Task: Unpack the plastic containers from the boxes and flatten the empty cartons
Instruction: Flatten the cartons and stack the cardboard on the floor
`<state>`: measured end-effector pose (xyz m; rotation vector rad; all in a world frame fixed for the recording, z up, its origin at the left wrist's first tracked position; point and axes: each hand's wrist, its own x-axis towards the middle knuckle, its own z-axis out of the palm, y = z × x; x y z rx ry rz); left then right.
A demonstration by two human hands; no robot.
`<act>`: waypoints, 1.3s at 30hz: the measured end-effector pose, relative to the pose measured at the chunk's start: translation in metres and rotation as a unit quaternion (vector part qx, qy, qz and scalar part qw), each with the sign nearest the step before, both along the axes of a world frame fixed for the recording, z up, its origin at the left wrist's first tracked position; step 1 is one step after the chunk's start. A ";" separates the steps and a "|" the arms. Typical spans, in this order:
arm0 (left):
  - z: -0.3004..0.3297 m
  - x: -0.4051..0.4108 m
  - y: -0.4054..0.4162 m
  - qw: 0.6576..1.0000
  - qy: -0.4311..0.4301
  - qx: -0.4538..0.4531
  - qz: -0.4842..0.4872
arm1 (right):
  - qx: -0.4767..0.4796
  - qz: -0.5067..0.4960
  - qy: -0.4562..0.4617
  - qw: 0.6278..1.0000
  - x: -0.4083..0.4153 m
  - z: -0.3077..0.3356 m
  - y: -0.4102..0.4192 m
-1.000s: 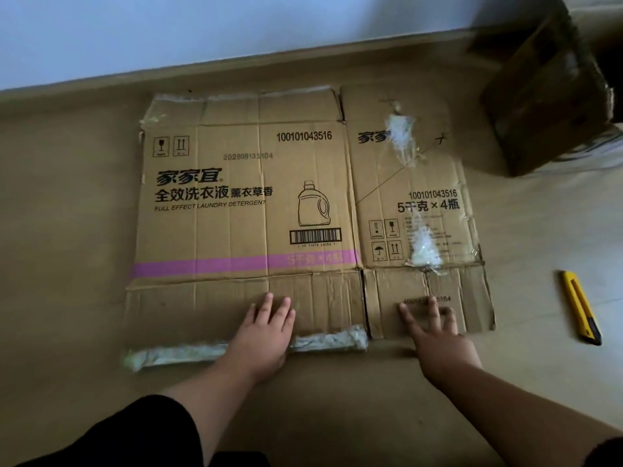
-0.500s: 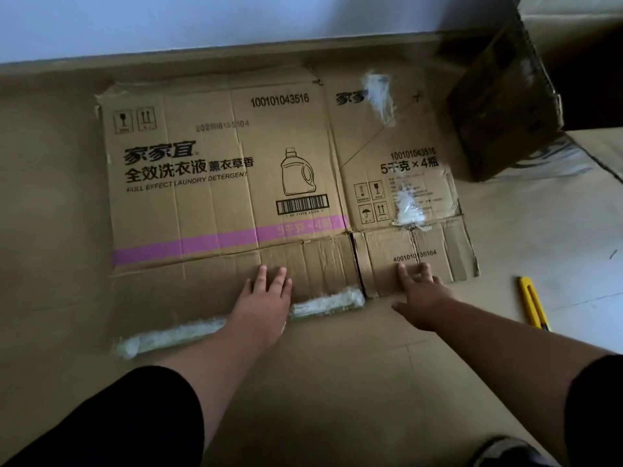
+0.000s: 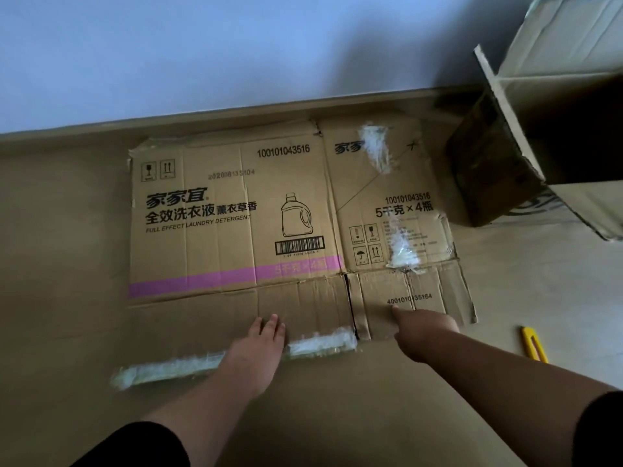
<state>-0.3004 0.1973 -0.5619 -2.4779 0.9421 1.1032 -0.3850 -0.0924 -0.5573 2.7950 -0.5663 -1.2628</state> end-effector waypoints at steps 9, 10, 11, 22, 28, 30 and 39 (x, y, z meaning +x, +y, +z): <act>0.016 0.028 -0.008 0.996 -0.060 -0.058 0.007 | -0.066 -0.096 -0.340 0.933 0.031 0.083 -0.072; 0.020 0.033 -0.016 0.995 -0.064 -0.072 0.012 | -0.098 -0.095 -0.384 0.913 0.033 0.099 -0.088; 0.024 0.037 -0.027 0.994 -0.068 -0.085 0.013 | -0.132 -0.091 -0.417 0.895 0.034 0.114 -0.103; 0.084 0.043 -0.113 0.980 -0.035 -0.192 0.033 | -0.145 -0.192 -0.257 0.936 0.061 0.138 -0.218; 0.087 0.030 -0.100 0.979 -0.019 -0.183 0.084 | -0.181 -0.172 -0.260 0.933 0.051 0.121 -0.213; 0.087 0.025 -0.095 0.980 -0.015 -0.174 0.098 | -0.163 -0.154 -0.257 0.940 0.043 0.116 -0.207; 0.094 0.021 -0.080 0.973 -0.001 -0.185 0.138 | -0.163 -0.162 -0.351 0.908 0.028 0.141 -0.189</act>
